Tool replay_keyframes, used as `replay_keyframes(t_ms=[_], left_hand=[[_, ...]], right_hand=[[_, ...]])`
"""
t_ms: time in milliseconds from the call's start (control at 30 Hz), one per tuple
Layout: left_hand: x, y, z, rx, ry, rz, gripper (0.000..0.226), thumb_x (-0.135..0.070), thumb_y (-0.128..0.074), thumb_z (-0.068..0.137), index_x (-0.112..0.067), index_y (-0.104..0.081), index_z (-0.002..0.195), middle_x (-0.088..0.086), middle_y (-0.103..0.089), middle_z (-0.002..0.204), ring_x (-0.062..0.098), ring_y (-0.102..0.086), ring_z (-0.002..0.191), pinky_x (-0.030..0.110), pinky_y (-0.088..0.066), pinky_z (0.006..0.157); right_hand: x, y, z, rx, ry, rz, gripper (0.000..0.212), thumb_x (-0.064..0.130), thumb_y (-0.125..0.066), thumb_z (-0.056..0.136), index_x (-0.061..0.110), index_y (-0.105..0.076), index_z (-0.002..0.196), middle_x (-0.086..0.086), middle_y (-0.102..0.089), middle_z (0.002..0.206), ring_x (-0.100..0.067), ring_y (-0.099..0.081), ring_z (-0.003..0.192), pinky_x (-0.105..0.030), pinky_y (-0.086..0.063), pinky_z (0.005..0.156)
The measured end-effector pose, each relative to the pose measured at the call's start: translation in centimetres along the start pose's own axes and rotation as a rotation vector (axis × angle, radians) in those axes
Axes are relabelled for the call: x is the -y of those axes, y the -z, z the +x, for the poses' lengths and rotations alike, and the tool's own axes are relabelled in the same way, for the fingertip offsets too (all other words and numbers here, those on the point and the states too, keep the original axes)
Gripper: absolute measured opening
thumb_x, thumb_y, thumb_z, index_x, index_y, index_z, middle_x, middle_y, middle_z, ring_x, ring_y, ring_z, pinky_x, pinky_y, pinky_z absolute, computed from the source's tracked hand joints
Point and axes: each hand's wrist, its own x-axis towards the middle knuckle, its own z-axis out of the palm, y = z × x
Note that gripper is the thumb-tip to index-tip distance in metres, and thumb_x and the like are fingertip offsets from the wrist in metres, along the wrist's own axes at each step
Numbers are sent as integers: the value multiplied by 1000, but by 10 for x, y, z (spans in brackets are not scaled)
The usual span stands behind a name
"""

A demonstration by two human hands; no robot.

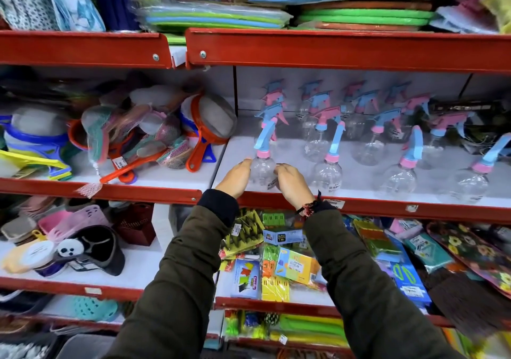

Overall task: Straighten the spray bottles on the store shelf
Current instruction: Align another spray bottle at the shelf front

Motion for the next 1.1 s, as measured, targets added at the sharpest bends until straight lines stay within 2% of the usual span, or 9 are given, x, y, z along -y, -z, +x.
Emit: replay_keyframes(t_ms=[167,233,367,500,600,667,800,933,1100], left_hand=[[-3,-1,-9,15,56,-58,35,-28,-25,100,-14,-55,87,35,-41,141,42,-42,132,44,-30,112],[-4,-1,-13,12,35,-54,35,-25,-25,101,-10,-56,93,33,-42,142,40,-41,133,40,-31,112],[1,-1,-22,-129,-92,21,46,-25,-24,101,-2,-43,137,16,-39,150,27,-37,139,33,-26,114],[5,-13,-32,-155,-125,18,45,-22,-23,101,3,-49,128,17,-52,132,28,-42,132,28,-30,103],[0,-19,-31,-151,-152,20,40,-19,-22,101,-4,-52,124,20,-49,138,27,-43,133,24,-28,97],[-3,-18,-25,-159,-150,-7,41,-19,-22,102,-4,-49,128,21,-46,143,28,-41,135,29,-30,105],[-6,-12,-19,-121,-123,-84,41,-24,-26,101,-10,-44,135,16,-39,151,26,-37,139,37,-25,118],[-1,-7,-24,-222,-123,-131,51,-30,-27,101,-8,-35,146,8,-33,156,21,-29,145,37,-18,122],[5,-12,-24,-180,-110,-101,47,-29,-26,101,-5,-44,138,15,-43,148,25,-39,138,34,-26,115]], right_hand=[[0,2,-4,-2,3,-23,28,23,-35,90,15,-42,63,-5,-44,64,-25,-41,69,-33,-30,63],[2,3,-5,-3,3,-19,28,23,-35,90,16,-42,64,-4,-43,64,-25,-41,69,-32,-30,66],[5,0,-5,-20,59,12,21,31,-33,91,20,-51,90,-1,-54,92,-20,-49,90,-34,-39,86],[1,-4,-9,-20,82,83,34,28,-36,95,15,-60,116,2,-55,109,-15,-48,105,-31,-36,98],[-2,-4,-14,-22,48,58,25,30,-35,92,24,-60,93,14,-52,84,-18,-45,95,-32,-35,89],[-2,-3,-16,-17,34,56,21,37,-34,88,30,-53,87,18,-44,79,-17,-43,95,-29,-32,87],[0,3,-26,-28,58,87,41,24,-33,99,9,-52,132,-2,-56,112,-14,-47,103,-21,-31,89],[2,1,-24,-44,35,96,49,23,-33,100,7,-37,146,-6,-44,150,-19,-41,135,-17,-24,98],[5,-6,-22,-10,33,107,50,21,-34,99,7,-36,146,-9,-39,155,-21,-36,142,-25,-24,113]])
